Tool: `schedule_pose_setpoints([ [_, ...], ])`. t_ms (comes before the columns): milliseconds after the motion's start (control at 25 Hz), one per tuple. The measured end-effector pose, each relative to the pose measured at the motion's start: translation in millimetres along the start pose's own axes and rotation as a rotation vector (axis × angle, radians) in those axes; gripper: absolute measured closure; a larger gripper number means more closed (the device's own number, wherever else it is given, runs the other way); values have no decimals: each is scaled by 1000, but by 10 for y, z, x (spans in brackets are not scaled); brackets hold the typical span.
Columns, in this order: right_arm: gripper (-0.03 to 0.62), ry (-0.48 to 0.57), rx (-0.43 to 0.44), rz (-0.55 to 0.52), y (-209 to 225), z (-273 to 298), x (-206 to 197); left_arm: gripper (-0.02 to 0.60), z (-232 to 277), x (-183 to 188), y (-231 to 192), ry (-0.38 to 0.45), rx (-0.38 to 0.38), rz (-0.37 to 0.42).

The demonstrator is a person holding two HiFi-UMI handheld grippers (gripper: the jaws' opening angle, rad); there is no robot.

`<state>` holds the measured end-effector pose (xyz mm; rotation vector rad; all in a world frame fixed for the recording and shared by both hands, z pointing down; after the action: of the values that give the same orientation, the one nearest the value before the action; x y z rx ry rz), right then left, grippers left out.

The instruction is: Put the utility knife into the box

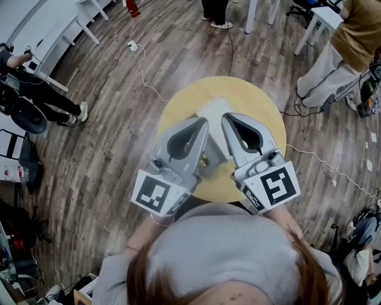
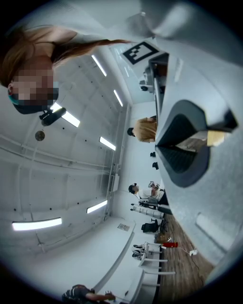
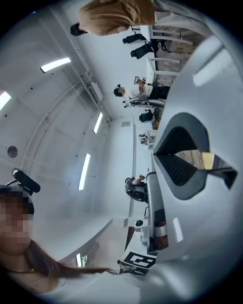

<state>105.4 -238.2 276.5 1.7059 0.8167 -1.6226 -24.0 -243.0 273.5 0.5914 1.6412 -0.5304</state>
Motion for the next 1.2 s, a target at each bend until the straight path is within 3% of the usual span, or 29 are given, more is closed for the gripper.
schedule_pose_setpoints([
  [240,591,58,7,-14,-106,-232,85,580,-170,-6,152,17,13,8],
  [560,591,148,-55,-8,-388,-765,209,580,-495,26,517,22,-39,1],
  [800,591,170,-91,56,-978,-1209,177,580,-1067,121,863,22,-63,-5],
  [1200,591,137,-175,47,-2062,-1878,109,580,-2071,321,1376,15,-107,-21],
])
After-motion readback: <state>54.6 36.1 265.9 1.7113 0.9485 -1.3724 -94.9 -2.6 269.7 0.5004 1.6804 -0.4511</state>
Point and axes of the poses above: the fingertips, and each gripper's own axes: z forward along the fingers, y to its right, x out of its top, the point moved 7 cm from there along -z, backward along the fingers
